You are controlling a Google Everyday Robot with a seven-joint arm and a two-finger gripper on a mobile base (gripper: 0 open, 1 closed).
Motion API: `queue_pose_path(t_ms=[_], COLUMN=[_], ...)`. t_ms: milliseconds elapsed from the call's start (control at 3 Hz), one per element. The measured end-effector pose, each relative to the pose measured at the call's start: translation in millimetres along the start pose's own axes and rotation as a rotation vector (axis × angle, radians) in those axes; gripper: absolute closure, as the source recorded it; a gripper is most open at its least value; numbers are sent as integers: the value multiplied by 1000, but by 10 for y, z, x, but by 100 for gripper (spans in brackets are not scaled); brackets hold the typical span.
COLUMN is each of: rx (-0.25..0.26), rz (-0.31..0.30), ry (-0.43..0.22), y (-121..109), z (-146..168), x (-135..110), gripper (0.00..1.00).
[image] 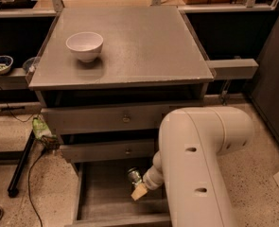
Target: Place green can into bottom drawer
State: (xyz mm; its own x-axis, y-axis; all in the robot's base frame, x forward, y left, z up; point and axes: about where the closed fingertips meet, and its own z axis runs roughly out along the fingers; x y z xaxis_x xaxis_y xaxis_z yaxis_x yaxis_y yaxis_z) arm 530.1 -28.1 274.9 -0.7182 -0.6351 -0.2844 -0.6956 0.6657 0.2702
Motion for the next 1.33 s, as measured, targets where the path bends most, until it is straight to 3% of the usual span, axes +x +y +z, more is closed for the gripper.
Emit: queue_pose_path(t_ms=[667, 1000, 1333], rx=[-47, -51, -87], rz=[52, 53, 78], ry=[59, 64, 136], y=[-138, -121, -46], z=[388, 420, 888], x=[5, 3, 20], gripper=[100, 100, 100])
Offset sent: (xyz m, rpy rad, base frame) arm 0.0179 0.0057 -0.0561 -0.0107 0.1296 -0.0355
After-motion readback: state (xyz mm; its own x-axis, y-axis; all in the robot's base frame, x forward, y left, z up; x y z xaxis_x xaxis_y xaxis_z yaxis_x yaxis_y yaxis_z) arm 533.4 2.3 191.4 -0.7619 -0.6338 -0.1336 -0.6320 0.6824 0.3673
